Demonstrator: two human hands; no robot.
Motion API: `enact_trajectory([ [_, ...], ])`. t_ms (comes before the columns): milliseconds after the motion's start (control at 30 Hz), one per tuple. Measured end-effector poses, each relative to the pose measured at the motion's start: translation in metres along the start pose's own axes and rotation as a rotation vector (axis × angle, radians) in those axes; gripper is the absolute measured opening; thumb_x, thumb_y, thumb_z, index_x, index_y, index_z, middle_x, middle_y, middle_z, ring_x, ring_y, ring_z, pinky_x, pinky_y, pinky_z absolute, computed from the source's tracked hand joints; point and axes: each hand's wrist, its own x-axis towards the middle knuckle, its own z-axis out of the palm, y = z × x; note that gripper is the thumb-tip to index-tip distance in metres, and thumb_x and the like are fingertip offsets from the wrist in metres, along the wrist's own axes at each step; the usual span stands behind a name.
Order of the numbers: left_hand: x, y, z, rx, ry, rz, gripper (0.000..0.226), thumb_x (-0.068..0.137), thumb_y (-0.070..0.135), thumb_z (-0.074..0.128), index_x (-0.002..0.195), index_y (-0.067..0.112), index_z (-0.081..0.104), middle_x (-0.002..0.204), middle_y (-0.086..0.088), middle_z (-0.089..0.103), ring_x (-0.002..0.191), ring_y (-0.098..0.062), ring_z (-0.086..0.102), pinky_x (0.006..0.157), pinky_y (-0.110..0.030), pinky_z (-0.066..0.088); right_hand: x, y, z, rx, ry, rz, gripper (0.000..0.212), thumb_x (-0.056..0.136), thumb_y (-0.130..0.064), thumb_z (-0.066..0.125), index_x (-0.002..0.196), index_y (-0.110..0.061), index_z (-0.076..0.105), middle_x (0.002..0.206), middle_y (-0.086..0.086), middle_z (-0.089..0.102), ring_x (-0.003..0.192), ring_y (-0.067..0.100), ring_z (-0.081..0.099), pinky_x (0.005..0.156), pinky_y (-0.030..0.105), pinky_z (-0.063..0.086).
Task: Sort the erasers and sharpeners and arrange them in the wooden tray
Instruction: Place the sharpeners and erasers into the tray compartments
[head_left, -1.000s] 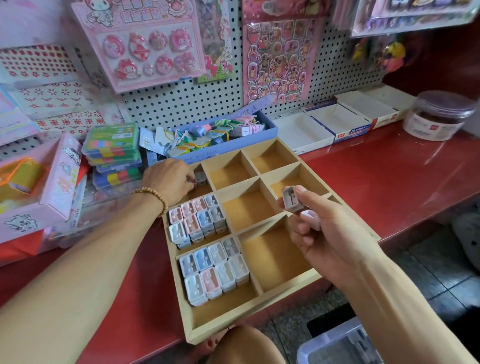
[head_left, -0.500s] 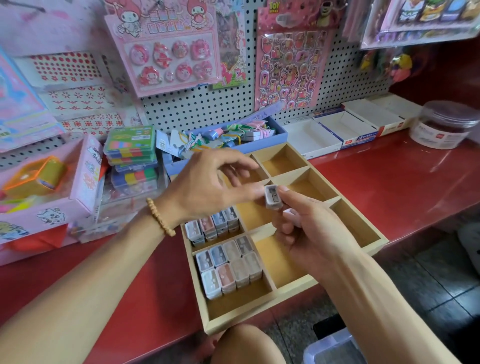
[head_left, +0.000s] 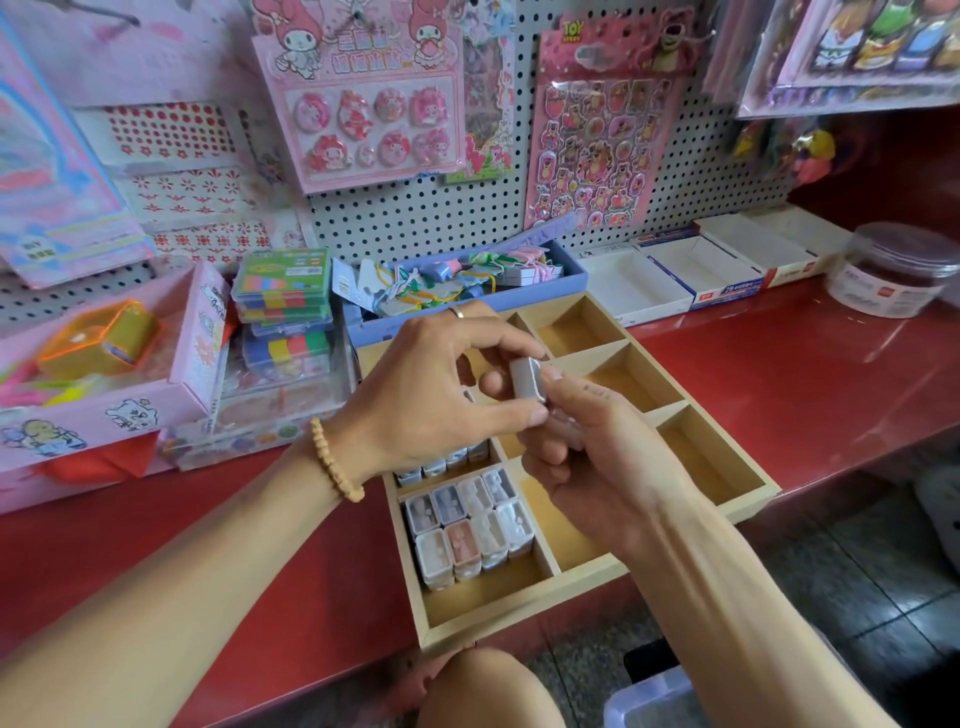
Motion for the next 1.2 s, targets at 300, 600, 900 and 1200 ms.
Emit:
enact_trajectory([
  [300,0.000,0.001,0.001,0.031,-0.009,-0.003,0.035,0.074,0.020,0.078,0.109,0.019,0.074,0.091,0.014,0.065,0.079,0.006,0.059,0.069,-0.006,0.039,0.001,-0.002,0.004,-0.071,0.135,-0.048,0.023,0.097,0.001,0.047,0.111,0.006,0.065,0.072,0.012,0.053,0.042,0.007,0.032,0.043,0.019,0.022],
  [600,0.018,-0.033,-0.032,0.405,-0.052,-0.157,0.036,0.079,0.022,0.076,0.115,0.018,0.072,0.091,-0.001,0.062,0.075,-0.006,0.057,0.074,-0.024,0.046,0.005,-0.012,-0.008,-0.054,0.324,-0.006,0.016,0.088,-0.009,0.044,0.089,-0.008,0.060,0.067,0.001,0.041,0.052,0.012,0.034,0.048,0.024,0.027],
  [900,0.033,-0.112,-0.029,0.861,-0.356,-0.377,0.029,0.087,0.032,0.071,0.109,0.013,0.069,0.089,-0.001,0.064,0.083,-0.020,0.055,0.073,-0.034,0.050,0.008,-0.014,-0.018,-0.251,0.308,-0.070,0.018,0.103,-0.003,0.044,0.096,-0.004,0.061,0.083,0.009,0.054,0.057,0.012,0.049,0.047,0.023,0.041],
  [1200,0.032,-0.137,-0.014,1.009,-0.342,-0.343,0.037,0.093,0.040,0.062,0.123,0.018,0.065,0.119,-0.004,0.058,0.107,-0.026,0.060,0.085,-0.042,0.053,0.014,-0.007,-0.035,-0.420,0.394,-0.065,0.014,0.094,-0.015,0.065,0.087,-0.010,0.077,0.071,-0.006,0.057,0.063,0.009,0.045,0.056,0.024,0.039],
])
